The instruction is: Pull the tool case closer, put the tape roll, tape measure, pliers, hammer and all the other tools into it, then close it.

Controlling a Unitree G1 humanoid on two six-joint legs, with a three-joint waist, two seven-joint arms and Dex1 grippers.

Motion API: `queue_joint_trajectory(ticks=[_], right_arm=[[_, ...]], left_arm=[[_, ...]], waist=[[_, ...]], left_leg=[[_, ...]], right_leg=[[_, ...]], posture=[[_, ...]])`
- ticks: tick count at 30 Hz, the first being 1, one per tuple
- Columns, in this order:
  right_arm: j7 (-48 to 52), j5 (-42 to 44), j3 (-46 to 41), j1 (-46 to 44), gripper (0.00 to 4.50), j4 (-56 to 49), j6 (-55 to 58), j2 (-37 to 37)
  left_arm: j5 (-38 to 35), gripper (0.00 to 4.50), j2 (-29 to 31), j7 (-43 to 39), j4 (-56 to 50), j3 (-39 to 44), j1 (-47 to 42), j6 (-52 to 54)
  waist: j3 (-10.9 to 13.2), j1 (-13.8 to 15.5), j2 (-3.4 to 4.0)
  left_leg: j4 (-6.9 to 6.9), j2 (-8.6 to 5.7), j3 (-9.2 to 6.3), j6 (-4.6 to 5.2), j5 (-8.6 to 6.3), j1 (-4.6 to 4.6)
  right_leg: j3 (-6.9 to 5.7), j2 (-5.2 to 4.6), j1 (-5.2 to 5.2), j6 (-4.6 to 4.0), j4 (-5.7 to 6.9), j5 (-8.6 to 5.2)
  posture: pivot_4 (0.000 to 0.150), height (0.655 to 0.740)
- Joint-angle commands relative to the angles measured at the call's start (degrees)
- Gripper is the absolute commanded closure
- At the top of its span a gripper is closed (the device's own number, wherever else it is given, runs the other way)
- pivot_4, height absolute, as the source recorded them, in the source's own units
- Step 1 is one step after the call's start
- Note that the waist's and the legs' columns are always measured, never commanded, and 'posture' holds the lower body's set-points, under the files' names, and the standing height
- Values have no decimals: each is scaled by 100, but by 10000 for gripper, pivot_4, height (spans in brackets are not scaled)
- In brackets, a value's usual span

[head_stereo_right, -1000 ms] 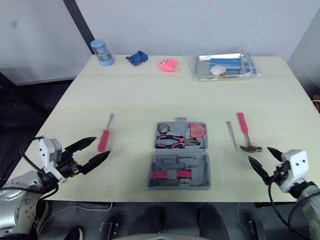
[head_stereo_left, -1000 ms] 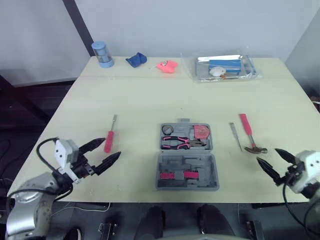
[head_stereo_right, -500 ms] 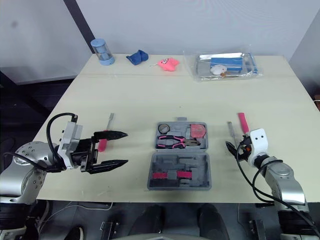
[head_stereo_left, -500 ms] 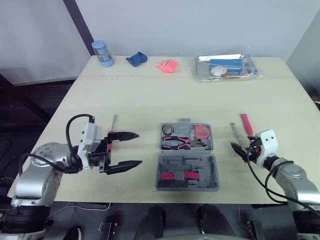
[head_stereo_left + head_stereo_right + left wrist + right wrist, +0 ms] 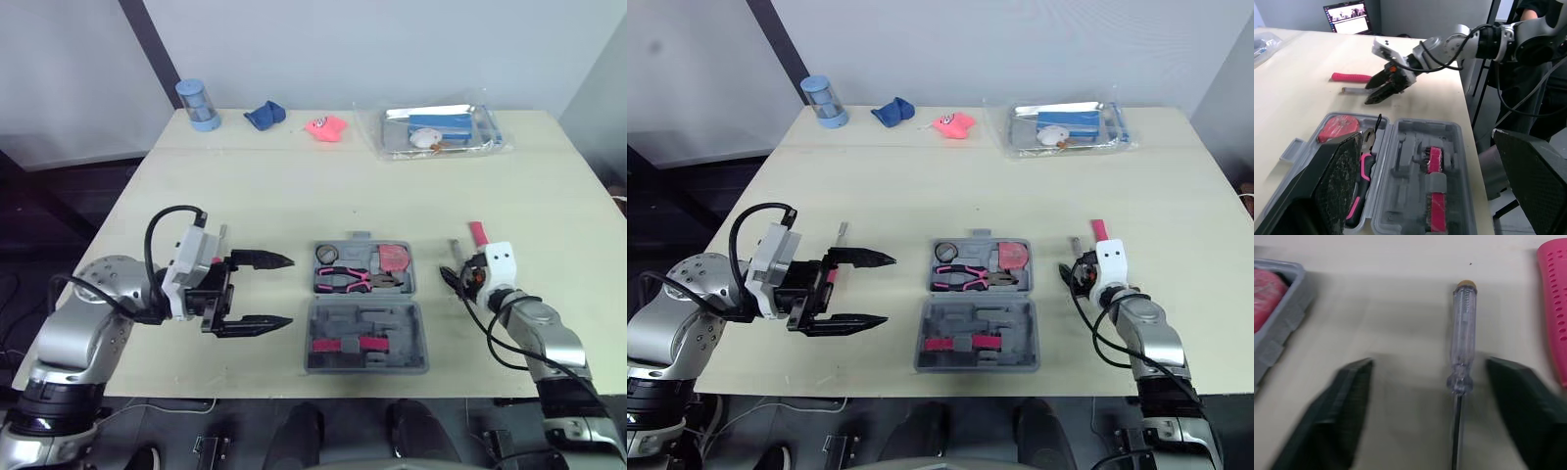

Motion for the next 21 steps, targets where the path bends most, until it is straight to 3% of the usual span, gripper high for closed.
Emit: queue_joint_trajectory(ticks=[1,5,6,13,21], right_arm=[[-52,-48,-59,-1,26739,-49,-5,-12],[-137,-100,-61,2,43256,-156,32,13],[-140,-95,-79,-7,44289,-150,34,12],[-6,-118,-47,55,44289,-543,166,-179],[1077,18,226,408,44289,-1530,600,-1083]], left_arm=[[-92,0,84,22,-164,136,-32,25],[-87,0,79,42,-159,155,-11,27],[-87,0,77,43,-160,155,-10,29],[-106,0,96,-10,-110,185,-10,17],[-83,0,145,-121,-37,256,47,-49]], waist=[[0,0,0],[0,-6,0],[0,-4,0],[1,0,2],[3,1,4]], left_leg=[[0,0,0,0,0,-1],[0,0,1,0,0,0],[0,0,0,0,0,0],[0,0,1,0,0,-1],[0,0,1,0,0,-2]], right_leg=[[0,0,0,0,0,0],[0,0,0,0,0,0],[0,0,0,0,0,0],[0,0,0,0,0,0],[0,0,-1,0,-1,0]], posture=[[1500,7400],[1500,7400],[1500,7400],[1500,7400],[1500,7400]])
